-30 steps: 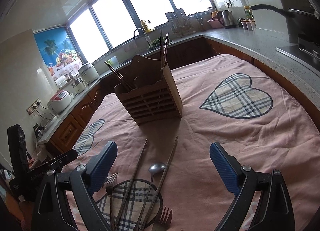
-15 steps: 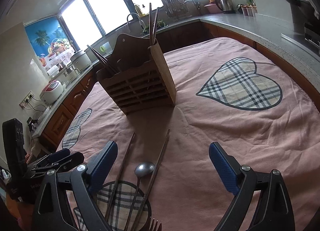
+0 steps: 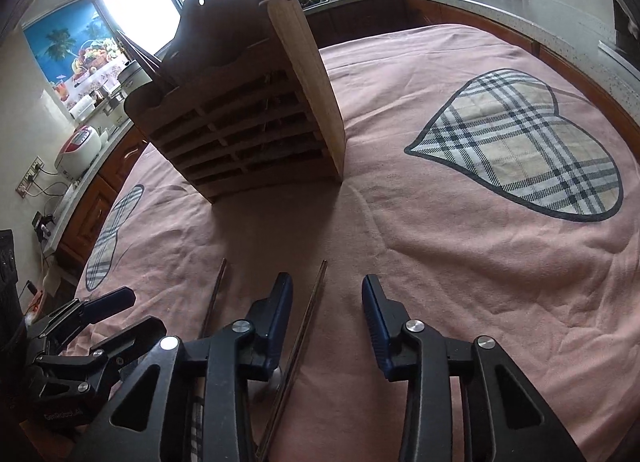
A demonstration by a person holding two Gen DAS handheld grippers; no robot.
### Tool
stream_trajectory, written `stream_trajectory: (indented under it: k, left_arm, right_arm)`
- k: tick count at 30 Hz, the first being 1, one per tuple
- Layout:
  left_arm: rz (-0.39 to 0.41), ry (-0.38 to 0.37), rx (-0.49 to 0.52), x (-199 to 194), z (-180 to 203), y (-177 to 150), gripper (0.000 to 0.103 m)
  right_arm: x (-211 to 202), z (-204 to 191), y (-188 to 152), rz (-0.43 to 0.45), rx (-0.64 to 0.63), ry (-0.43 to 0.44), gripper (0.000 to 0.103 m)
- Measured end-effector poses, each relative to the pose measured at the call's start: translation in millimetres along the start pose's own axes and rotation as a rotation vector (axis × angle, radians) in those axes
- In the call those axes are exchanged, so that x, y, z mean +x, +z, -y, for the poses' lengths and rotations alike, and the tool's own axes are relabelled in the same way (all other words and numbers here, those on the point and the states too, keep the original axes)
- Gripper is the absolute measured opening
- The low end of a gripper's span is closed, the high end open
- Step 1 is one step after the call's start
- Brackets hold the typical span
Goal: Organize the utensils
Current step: 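Close the left gripper on a metal chopstick while the right gripper grasps a chopstick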
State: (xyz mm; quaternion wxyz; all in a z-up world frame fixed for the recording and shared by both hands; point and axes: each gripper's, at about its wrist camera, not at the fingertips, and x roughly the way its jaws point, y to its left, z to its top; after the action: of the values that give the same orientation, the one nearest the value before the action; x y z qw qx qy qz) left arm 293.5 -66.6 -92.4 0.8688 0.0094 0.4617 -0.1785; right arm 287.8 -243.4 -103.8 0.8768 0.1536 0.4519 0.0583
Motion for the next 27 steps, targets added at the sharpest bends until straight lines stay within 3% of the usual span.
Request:
stream_trajectory:
  k: [4, 5, 6, 9, 11, 17, 18, 20, 27]
  left_arm:
    - [-0.02, -0.01, 0.022, 10.9, 6.4, 7.4, 0.077]
    - [-0.026, -0.012, 0.03, 13.6, 8.6, 9.4, 0.076]
    - [-0.032, -0.016, 0.039, 16.5, 11.2, 10.9, 0.075]
    - [-0.054, -0.029, 0.062, 26.6, 18.9, 14.8, 0.068]
    - [-0.073, -0.033, 0.071, 34.7, 23.0, 17.2, 0.054]
    - [-0.065, 0.019, 0.122, 47.8, 38.1, 23.1, 0.041]
    - [-0.06, 0.033, 0.126, 49.0, 38.9, 24.3, 0.036]
    - [-0.061, 0.047, 0.136, 50.6, 39.1, 26.5, 0.008]
    - [-0.054, -0.02, 0.064, 34.6, 26.5, 26.3, 0.006]
  right_arm:
    - [8.0, -2.9, 3.8, -0.008, -0.029, -0.02, 0.023]
    - [9.3, -3.7, 5.0, -0.012, -0.036, -0.023, 0.011]
    - [10.8, -3.8, 5.6, -0.02, -0.041, -0.023, 0.008]
    - [8.5, 0.7, 5.2, -0.014, -0.03, -0.009, 0.007]
    - [2.8, 8.7, 4.5, -0.002, 0.005, 0.006, 0.007]
    - [-17.9, 27.9, 3.6, 0.039, 0.066, 0.02, 0.007]
    - [-20.1, 29.1, 3.6, 0.042, 0.069, 0.022, 0.007]
    - [-23.6, 30.6, 4.6, 0.051, 0.075, 0.027, 0.007]
    - [-36.1, 20.2, 6.4, 0.078, 0.07, 0.054, 0.006]
